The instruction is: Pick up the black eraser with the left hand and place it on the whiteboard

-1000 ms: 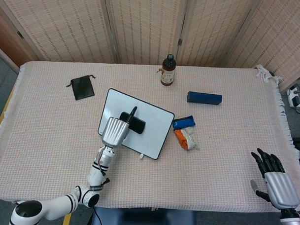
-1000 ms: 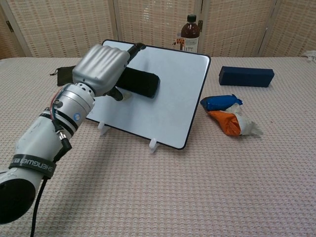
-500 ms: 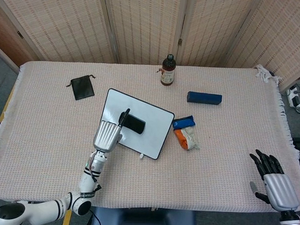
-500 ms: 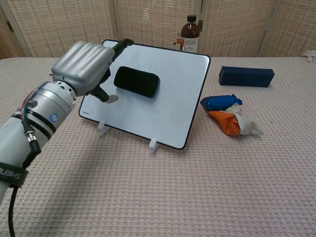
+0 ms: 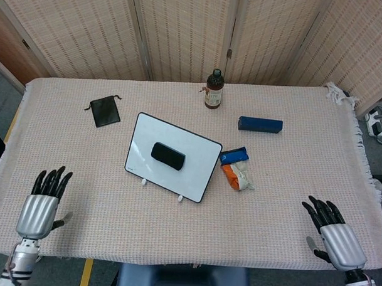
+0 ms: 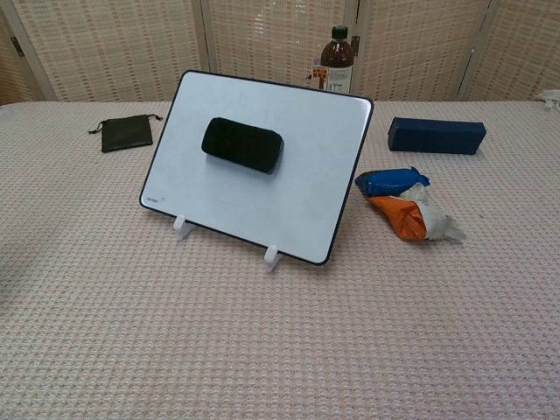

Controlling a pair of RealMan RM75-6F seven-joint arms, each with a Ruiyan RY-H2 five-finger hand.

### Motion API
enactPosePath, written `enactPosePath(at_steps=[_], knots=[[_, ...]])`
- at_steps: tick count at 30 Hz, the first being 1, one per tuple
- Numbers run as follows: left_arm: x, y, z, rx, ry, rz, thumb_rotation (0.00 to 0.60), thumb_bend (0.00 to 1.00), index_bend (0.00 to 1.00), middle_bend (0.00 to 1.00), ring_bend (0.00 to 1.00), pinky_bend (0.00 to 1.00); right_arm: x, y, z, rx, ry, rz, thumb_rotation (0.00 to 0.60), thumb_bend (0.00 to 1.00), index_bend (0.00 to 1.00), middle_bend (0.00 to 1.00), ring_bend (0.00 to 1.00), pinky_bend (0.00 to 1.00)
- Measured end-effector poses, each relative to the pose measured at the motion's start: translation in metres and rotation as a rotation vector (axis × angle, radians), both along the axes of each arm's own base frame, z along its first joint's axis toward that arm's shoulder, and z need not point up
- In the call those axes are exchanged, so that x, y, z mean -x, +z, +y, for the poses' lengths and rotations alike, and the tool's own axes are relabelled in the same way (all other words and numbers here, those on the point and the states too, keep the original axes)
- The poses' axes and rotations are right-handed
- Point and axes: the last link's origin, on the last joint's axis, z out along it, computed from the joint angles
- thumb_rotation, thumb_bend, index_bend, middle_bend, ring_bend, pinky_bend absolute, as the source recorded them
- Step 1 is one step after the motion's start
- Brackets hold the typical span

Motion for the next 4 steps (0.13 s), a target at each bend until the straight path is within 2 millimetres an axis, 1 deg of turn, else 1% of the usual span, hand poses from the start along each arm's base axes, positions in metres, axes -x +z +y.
enactPosePath(at_steps=[2,4], knots=[[0.014,0.010,-0.027,-0.037,0.026,-0.042,0.600,0.21,0.00,0.02,0.00,0.00,-0.001,-0.002,0.000,-0.006,0.004,0.005,0.600,0.44,0.00,0.00,0.00,0.00],[0.026,0.018,-0.048,-0.078,0.044,-0.044,0.600,0.21,0.00,0.02,0.00,0.00,-0.002,-0.004,0.001,-0.010,0.011,0.008,0.600,0.44,0.00,0.00,0.00,0.00]])
